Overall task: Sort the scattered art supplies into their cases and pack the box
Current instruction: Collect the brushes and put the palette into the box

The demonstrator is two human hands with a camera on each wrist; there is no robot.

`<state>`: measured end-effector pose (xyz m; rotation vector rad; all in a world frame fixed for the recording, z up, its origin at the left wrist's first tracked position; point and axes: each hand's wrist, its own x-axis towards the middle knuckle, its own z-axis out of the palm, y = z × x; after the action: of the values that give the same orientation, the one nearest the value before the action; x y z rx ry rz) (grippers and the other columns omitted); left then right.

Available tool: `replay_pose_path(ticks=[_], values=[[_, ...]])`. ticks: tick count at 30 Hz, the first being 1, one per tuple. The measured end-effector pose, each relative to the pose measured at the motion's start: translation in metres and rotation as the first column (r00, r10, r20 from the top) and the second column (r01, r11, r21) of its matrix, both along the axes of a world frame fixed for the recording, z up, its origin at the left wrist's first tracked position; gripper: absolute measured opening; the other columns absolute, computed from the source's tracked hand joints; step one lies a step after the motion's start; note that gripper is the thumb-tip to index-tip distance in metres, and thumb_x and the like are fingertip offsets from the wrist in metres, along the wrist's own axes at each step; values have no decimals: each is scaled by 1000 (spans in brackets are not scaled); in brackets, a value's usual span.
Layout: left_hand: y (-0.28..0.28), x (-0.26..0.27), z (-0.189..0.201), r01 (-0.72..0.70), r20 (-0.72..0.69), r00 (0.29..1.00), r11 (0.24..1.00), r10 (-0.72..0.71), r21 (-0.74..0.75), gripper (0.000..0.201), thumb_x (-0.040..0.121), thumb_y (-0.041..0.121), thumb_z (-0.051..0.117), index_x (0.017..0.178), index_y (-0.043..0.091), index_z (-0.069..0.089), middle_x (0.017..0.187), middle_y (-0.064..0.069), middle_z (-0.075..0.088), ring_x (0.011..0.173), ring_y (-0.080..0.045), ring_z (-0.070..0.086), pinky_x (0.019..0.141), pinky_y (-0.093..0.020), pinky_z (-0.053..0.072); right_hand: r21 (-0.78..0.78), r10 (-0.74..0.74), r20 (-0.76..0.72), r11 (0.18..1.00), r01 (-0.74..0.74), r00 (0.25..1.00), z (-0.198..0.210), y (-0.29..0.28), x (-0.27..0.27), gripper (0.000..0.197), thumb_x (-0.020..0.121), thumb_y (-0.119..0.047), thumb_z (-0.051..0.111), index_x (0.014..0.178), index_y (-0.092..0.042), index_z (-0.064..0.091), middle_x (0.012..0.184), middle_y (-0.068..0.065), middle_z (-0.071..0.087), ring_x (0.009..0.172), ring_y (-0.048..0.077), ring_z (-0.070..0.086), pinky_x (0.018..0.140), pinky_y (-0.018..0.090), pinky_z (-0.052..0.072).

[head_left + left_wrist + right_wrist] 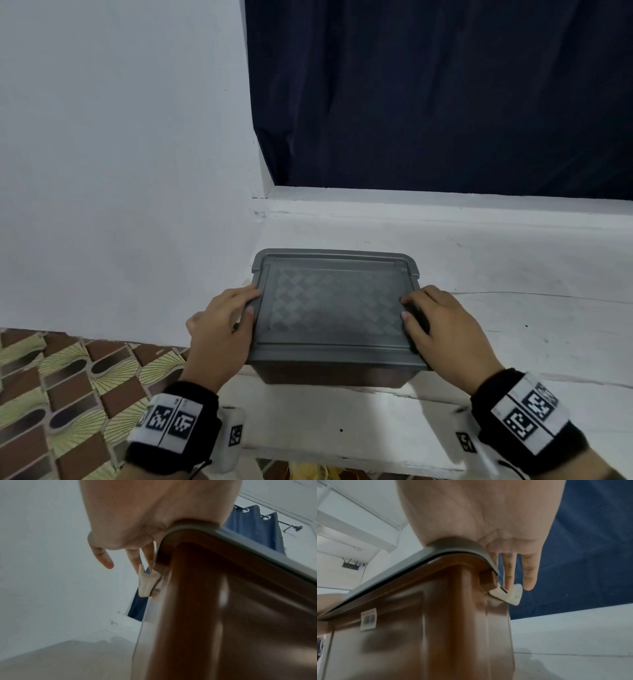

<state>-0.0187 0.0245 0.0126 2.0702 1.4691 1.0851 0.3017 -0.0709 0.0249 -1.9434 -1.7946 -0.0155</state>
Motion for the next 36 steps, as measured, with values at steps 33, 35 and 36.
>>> replay_pose_path(ticks=[33, 35, 36], values=[[-11, 7, -6, 33, 126, 992, 994, -21, -100, 50, 93, 11, 65, 138, 29, 55, 146, 13, 48, 134, -5, 46, 106, -9, 35, -5, -275, -426, 953, 302, 862, -14, 7, -15, 43, 98, -11, 49, 141, -11, 51, 117, 11, 62, 114, 28, 53, 92, 28, 39], [-16, 9, -4, 69, -10, 997, 991, -71, -116, 56, 94, 28, 64, 147, 29, 46, 154, 17, 35, 143, -5, 31, 117, -25, 28, -42, -273, -320, 961, 274, 907, -11, 6, -15, 45, 99, -19, 47, 144, -16, 48, 121, 11, 60, 115, 28, 50, 93, 35, 43], [-16, 10, -3, 74, -55, 995, 989, -82, -126, 57, 95, 35, 60, 149, 29, 43, 155, 19, 31, 147, -4, 24, 119, -28, 22, -72, -276, -273, 961, 267, 922, -7, 5, -15, 46, 99, -25, 44, 145, -18, 46, 121, 10, 59, 115, 28, 49, 93, 38, 44]])
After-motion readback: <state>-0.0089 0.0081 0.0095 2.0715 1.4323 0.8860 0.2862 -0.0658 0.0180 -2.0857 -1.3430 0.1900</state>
